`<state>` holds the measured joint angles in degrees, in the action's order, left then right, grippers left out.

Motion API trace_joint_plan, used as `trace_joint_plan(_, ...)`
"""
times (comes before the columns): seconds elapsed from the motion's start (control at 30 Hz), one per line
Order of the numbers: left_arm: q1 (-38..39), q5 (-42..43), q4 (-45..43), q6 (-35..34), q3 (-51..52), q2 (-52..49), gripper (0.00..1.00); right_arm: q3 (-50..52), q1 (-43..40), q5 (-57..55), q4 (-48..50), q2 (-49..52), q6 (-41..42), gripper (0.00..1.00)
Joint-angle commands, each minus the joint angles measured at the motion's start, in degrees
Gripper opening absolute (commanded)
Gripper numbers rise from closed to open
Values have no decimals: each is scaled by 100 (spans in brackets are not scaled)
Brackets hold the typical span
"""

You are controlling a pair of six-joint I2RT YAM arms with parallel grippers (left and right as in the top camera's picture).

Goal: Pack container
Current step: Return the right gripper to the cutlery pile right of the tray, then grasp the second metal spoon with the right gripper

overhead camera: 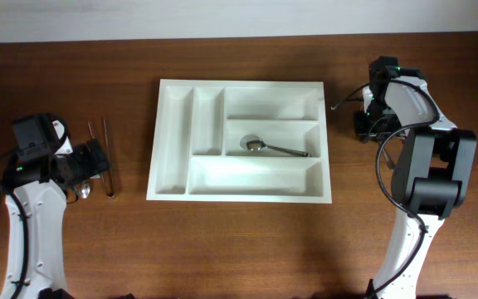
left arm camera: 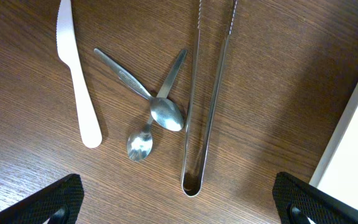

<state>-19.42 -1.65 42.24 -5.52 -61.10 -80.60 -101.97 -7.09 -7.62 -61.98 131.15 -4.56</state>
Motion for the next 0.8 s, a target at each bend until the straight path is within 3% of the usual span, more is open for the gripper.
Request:
trace_joint_plan(0.0, -28, 83, -15, 70, -120, -24, 99, 116, -48, 15, 9, 48, 11, 28)
trace_joint_plan(0.33, -31, 83, -15, 70, -120, -24, 99, 92, -17, 63, -2, -273, 4, 34)
trace_joint_plan(0.5, -28, 83, -15, 70, -120, -24, 99, 79, -177, 437, 46, -326, -575, 39)
trace_joint_plan(0.63, -31, 83, -15, 70, -120, -24, 99, 76, -293, 767, 20, -328, -765, 32)
trace_joint_plan(0.77, -28, 83, -15, 70, -120, -24, 99, 76, -310, 946, -13, -352, -767, 32)
